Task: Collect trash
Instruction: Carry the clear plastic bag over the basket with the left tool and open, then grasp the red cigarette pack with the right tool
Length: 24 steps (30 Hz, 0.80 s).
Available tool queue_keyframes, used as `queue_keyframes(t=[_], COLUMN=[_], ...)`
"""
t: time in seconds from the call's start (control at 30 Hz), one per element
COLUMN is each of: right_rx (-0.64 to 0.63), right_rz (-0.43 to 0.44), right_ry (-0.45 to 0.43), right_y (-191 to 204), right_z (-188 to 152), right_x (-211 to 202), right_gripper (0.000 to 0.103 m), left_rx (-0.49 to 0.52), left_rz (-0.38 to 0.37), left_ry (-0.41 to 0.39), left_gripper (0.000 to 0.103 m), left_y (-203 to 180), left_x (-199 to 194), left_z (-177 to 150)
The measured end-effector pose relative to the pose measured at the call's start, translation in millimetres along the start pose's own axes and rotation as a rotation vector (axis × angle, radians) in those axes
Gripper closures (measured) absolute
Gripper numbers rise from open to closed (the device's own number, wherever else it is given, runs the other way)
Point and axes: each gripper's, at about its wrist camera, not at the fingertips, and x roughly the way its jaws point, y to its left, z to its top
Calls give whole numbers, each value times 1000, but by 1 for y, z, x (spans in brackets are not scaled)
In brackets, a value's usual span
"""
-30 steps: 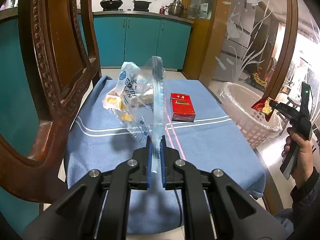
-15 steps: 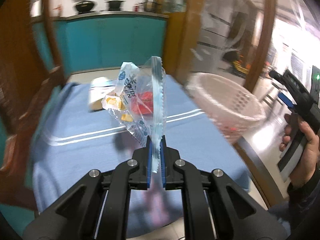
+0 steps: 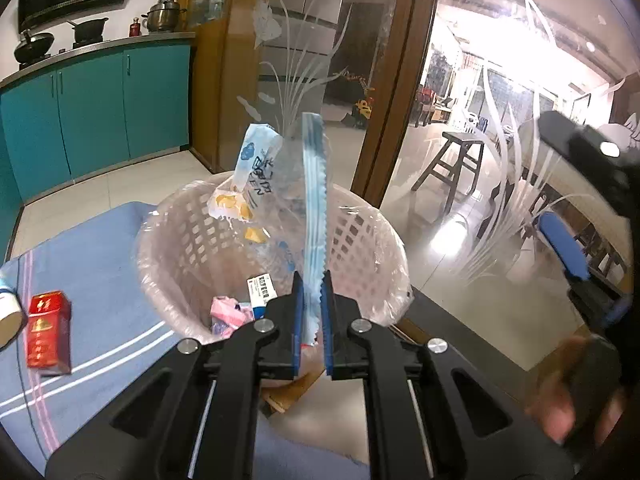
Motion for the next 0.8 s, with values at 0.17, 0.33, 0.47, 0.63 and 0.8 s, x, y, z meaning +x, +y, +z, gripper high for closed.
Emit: queue_keyframes(t=[0.17, 0.33, 0.47, 0.63, 0.8], right_rx=[-20, -115, -212, -376, -513], right_rz=[18, 79, 160, 243, 259], right_ry=[26, 117, 205, 411, 508], right_y=[0, 29, 65, 117, 146], right_z=[-3, -18, -37, -81, -120], right_x=[4, 11, 11, 22, 23], right_gripper=[6, 6, 7, 7, 7], left_rx=[-57, -144, -293, -430, -382], left_rz=[112, 370, 574, 620, 629], left_ry=[-86, -114, -83, -43, -32], left_gripper=[14, 8, 5, 5, 4], left_y=[29, 86, 138, 171, 168], left_x=[-24, -98, -153, -179, -183], left_z=[-14, -45, -80, -121, -129])
